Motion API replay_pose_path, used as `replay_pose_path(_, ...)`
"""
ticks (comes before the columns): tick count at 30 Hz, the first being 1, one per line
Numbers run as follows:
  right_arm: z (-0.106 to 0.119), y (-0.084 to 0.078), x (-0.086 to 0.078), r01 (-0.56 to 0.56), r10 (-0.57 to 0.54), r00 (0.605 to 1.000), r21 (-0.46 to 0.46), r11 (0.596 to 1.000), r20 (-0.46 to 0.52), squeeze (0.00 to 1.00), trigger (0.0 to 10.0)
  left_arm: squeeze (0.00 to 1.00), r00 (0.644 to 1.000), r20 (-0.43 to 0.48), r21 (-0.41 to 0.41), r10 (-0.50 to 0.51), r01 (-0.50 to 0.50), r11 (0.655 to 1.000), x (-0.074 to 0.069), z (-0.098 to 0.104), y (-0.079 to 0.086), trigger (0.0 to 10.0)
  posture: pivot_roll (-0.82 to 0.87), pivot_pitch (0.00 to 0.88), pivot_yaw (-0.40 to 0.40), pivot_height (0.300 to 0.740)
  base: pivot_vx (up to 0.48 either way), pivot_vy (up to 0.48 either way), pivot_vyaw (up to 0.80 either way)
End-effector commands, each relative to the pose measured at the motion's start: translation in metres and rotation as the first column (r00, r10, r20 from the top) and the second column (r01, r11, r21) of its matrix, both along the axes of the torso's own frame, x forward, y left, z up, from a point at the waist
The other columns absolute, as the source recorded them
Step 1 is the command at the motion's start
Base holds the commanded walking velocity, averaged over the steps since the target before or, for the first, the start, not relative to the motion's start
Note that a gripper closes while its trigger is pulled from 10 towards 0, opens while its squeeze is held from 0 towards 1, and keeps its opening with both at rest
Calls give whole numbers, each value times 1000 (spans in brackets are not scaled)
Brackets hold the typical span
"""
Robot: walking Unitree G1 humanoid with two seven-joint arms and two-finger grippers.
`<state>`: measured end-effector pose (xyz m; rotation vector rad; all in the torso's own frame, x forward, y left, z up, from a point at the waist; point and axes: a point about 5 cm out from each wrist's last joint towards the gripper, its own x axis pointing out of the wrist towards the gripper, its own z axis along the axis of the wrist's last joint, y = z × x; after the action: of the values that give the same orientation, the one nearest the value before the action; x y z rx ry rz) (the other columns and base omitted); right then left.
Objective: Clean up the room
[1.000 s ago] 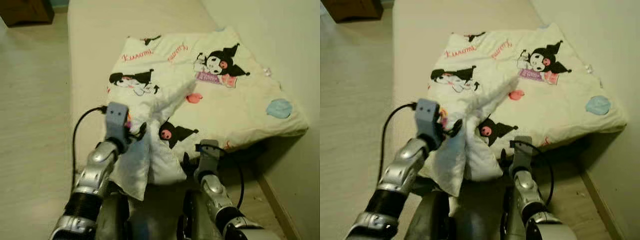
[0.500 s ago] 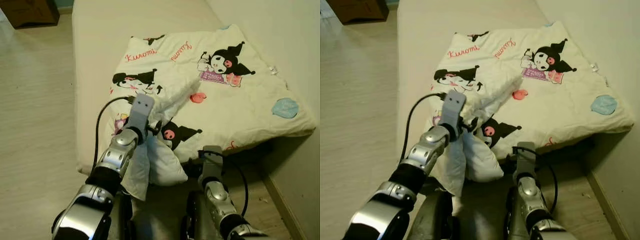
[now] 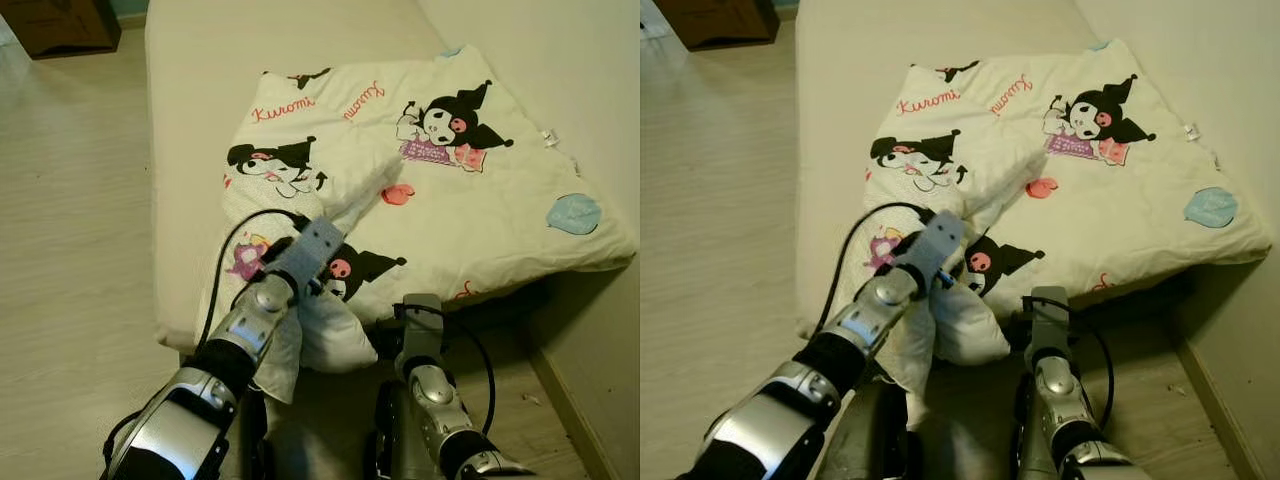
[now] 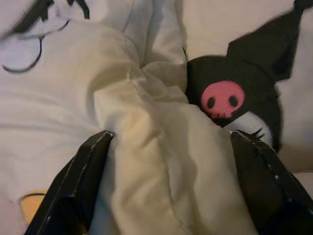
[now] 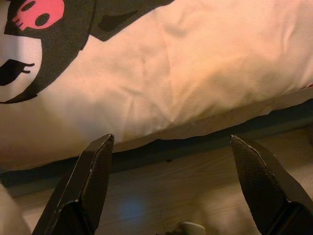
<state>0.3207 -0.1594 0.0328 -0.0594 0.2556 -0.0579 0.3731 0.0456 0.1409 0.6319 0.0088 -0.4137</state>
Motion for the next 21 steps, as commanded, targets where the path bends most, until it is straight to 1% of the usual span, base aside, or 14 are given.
replay_pose_path(1, -11, 3, -9, -12, 12, 999, 6, 1000, -35, 0, 10000, 467, 1000, -12, 103, -7, 8, 995, -4, -16, 4, 10000, -8, 356, 64, 609, 0, 0, 0)
replay_pose_path(2, -11, 4, -9, -13, 14, 999, 8, 1000, -35, 0, 10000, 318, 1000, 3, 154, 0, -1, 988, -4, -18, 8, 10000, -8, 356, 64, 609, 0, 0, 0)
replay_pose_path(3, -11, 4, -9, -13, 14, 999, 8, 1000, -35, 0, 10000, 318, 1000, 3, 154, 0, -1, 988, -4, -18, 8, 10000, -8, 356, 64, 609, 0, 0, 0)
replay_pose_path(4, -11, 3, -9, -14, 14, 999, 10, 1000, -35, 0, 10000, 86, 1000, 4, 185, 19, -19, 983, -2, -21, 15, 0, -8, 357, 65, 609, 0, 0, 0)
replay_pose_path(6, -11, 3, -9, -14, 14, 999, 10, 1000, -35, 0, 10000, 86, 1000, 4, 185, 19, -19, 983, -2, -21, 15, 0, -8, 357, 65, 609, 0, 0, 0)
replay_pose_path(7, -11, 3, -9, -14, 14, 999, 10, 1000, -34, 0, 10000, 51, 999, -3, 194, 40, -39, 980, -1, -22, 21, 0, -8, 357, 65, 609, 0, 0, 0)
replay_pose_path(8, -11, 3, -9, -14, 14, 999, 10, 1000, -34, 0, 10000, 51, 999, -3, 194, 40, -39, 980, -1, -22, 21, 0, -8, 357, 65, 609, 0, 0, 0)
replay_pose_path(9, -11, 3, -9, -14, 14, 999, 11, 1000, -34, 0, 10000, 0, 997, -3, 206, 74, -72, 976, 1, -23, 30, 0, -7, 358, 64, 609, 0, 0, 0)
replay_pose_path(10, -11, 3, -9, -14, 14, 999, 11, 1000, -34, 0, 10000, 0, 997, -3, 206, 74, -72, 976, 1, -23, 30, 0, -7, 358, 64, 609, 0, 0, 0)
replay_pose_path(12, -11, 3, -9, -15, 15, 999, 11, 1000, -35, 0, 10000, 0, 995, 4, 219, 99, -98, 971, 3, -24, 37, 0, -5, 358, 64, 609, 0, 0, 0)
replay_pose_path(15, -11, 3, -9, -18, 19, 999, 12, 1000, -36, 0, 10000, 0, 983, 25, 246, 183, -184, 952, 9, -21, 61, 0, 1, 361, 60, 609, 0, 0, 0)
replay_pose_path(17, -11, 3, -9, -18, 19, 999, 12, 1000, -36, 0, 10000, 0, 983, 25, 246, 183, -184, 952, 9, -21, 61, 0, 1, 361, 60, 609, 0, 0, 0)
replay_pose_path(19, -10, 3, -8, -21, 21, 999, 13, 1000, -36, 0, 10000, 0, 972, 30, 240, 232, -232, 943, 12, -18, 74, 0, 1, 360, 57, 609, 0, 0, 0)
replay_pose_path(21, -10, 3, -8, -21, 22, 999, 13, 1000, -36, 0, 10000, 0, 968, 31, 237, 247, -247, 940, 13, -17, 78, 0, 2, 360, 56, 609, 0, 0, 0)
